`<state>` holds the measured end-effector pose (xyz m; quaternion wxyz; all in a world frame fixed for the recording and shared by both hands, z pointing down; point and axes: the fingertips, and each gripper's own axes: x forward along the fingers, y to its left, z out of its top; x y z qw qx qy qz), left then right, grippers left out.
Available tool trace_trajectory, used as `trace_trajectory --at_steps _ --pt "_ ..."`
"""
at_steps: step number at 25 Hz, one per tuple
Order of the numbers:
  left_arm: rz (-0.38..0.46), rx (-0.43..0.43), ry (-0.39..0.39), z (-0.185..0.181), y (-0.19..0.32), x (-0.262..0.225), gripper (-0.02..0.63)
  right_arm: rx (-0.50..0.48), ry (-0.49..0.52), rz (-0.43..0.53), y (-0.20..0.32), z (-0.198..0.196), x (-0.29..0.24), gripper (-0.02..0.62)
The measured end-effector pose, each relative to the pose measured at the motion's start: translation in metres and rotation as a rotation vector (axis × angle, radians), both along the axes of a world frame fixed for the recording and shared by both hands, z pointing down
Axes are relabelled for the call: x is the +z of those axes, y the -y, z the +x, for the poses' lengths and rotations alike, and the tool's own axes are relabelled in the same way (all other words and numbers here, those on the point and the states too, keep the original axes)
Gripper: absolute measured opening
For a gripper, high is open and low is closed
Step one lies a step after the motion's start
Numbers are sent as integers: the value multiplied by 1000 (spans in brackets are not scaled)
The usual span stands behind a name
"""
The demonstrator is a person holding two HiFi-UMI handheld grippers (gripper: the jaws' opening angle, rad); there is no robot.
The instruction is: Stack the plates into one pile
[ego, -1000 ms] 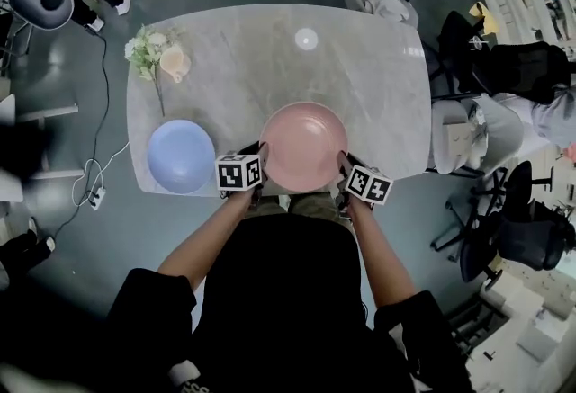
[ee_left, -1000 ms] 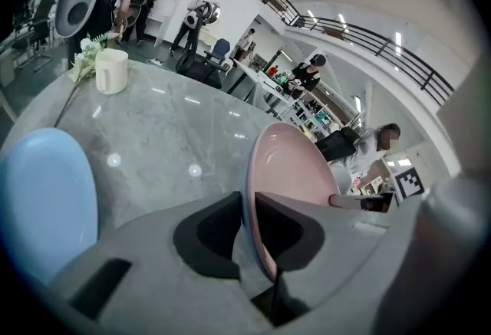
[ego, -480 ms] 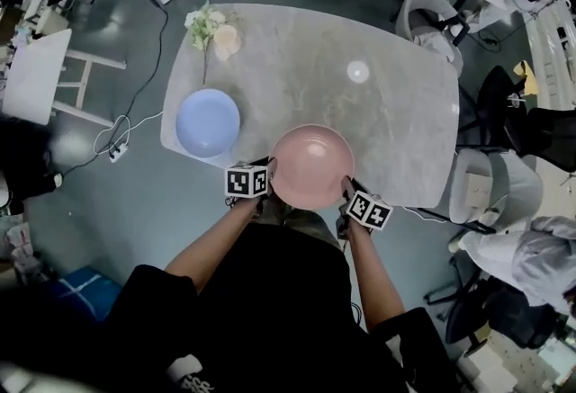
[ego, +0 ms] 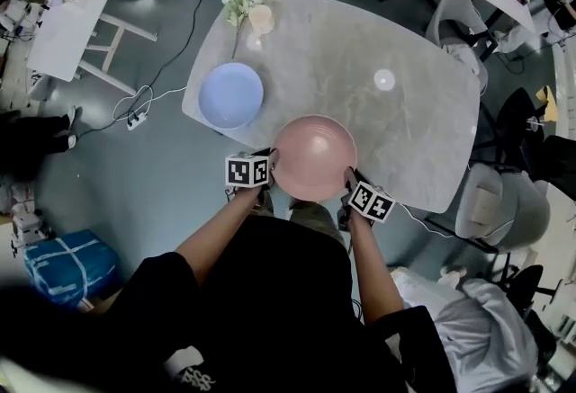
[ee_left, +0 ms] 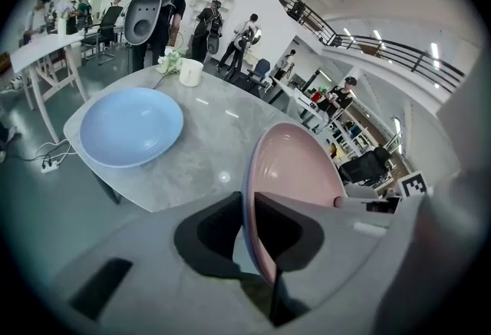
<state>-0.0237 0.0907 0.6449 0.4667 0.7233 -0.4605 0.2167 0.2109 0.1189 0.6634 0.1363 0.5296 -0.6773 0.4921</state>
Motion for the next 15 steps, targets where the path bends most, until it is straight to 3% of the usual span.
trace_trajectory --at_steps 6,11,15 --pt "-4 -16 -14 -21 -12 3 54 -13 -5 -4 -9 -21 -1 44" --pt "-38 -28 -45 -69 -17 14 54 -36 -26 -22 -11 -68 5 44" --pt "-33 11 -69 -111 -5 15 54 -19 -48 -28 -3 -110 4 44"
